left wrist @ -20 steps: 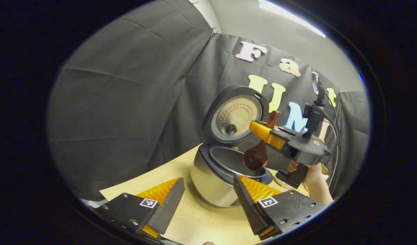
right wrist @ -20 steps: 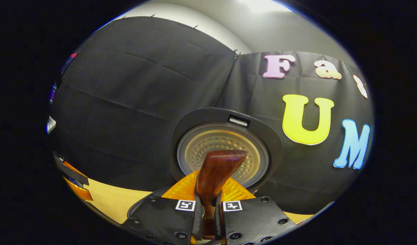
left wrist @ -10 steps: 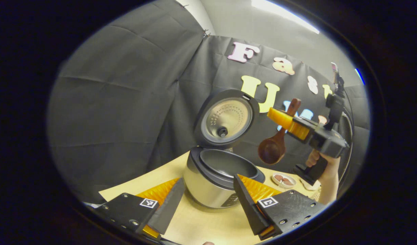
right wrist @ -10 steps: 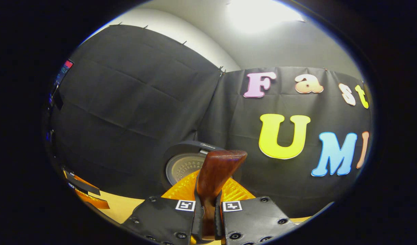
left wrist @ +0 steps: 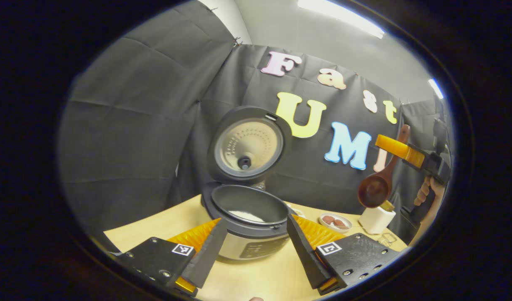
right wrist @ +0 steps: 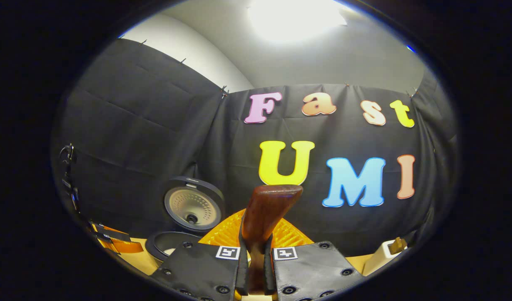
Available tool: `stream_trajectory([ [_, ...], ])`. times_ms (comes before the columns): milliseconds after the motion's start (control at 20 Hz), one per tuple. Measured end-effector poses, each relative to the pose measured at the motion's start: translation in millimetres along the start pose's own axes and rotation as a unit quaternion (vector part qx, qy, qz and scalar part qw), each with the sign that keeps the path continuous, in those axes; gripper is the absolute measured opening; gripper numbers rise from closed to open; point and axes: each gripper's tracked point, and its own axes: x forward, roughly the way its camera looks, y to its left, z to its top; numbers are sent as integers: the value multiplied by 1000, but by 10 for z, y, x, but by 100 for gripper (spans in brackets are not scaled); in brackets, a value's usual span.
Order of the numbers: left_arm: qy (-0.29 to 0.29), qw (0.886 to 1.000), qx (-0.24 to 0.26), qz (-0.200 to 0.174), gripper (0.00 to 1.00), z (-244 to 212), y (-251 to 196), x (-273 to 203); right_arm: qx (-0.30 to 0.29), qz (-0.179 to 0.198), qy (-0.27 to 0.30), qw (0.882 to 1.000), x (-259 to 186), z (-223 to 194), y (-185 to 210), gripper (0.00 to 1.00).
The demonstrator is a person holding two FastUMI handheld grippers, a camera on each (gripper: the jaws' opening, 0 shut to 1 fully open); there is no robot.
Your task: Close the left gripper, press the button to open the rice cooker; take a wooden spoon from the chopstick holder with the right hand, scoop a spoonful of rice and pour it into the rice cooker, then put the wooden spoon back into the chopstick holder.
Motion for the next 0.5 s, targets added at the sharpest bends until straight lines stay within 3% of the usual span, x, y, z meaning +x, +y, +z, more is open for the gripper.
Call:
stream_trajectory([
  [500,20,997,5,-72,91,-301,-986,250,67,-150,41,986,-802,-342,-1605,15],
])
